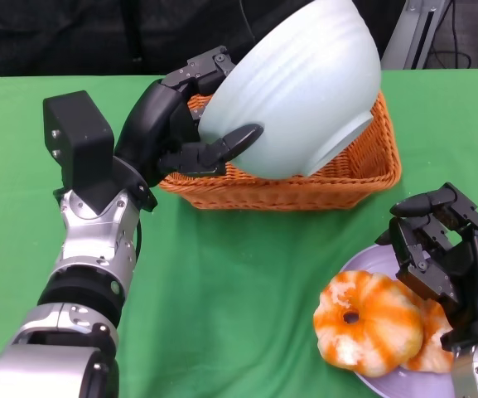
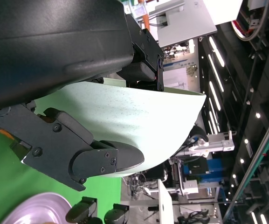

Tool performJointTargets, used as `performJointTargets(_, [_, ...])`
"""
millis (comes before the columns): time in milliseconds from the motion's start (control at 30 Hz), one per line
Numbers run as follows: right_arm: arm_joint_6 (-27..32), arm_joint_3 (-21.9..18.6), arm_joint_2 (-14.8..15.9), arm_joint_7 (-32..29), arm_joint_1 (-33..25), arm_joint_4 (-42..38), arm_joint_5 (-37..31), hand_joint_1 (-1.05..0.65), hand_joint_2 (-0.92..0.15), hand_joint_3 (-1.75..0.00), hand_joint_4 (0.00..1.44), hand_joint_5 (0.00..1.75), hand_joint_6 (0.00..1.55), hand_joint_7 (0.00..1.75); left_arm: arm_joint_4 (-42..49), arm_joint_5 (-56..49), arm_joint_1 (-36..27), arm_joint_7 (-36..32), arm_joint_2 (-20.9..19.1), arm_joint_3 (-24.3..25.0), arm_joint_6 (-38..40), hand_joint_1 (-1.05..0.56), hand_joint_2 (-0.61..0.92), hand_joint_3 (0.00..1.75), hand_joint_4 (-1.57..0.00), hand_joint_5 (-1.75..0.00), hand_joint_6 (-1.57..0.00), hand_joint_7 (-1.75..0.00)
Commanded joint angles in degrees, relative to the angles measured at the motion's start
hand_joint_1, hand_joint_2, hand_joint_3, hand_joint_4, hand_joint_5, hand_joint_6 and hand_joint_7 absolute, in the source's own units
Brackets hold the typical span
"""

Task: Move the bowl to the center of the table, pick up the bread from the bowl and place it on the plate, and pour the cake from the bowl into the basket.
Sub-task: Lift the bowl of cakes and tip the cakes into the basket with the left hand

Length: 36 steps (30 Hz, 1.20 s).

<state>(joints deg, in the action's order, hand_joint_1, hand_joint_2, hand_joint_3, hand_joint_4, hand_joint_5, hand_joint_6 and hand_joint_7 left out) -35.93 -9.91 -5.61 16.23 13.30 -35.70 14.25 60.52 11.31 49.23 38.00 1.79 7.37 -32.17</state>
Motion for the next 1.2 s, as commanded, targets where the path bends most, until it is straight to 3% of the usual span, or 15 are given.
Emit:
performJointTargets(33, [-0.4,-0.2,0.3,0.2,0.5,-0.3,0.5,-0.12,-0.74,-0.70,0.73,1.60,0.63,1.29,0.1,1.8,3.2,0.8,0.1,1.2,1.4,-0.07,0.69,0.93,-0.73,-1.65,-0.72,-1.54])
performJointTargets(333, [-0.3,-0.1,-0.1,0.0,0.4,0.0,0.4,-0.12,-0.72,-0.73,0.72,1.61,0.63,1.31,0.3,2.0,3.9,0.7,0.8,2.6,5.2,-0.09,0.61,1.06,-0.74,-1.63,-0.73,-1.54])
performJointTargets(1200, [-1.5,-0.2,-0.1,1.3,0.5,-1.6,0.3,-0.10,-0.64,-0.91,0.73,1.62,0.64,1.34,1.0,7.5,5.9,0.4,2.0,7.8,19.4,-0.09,0.65,1.00,-0.72,-1.70,-0.73,-1.55])
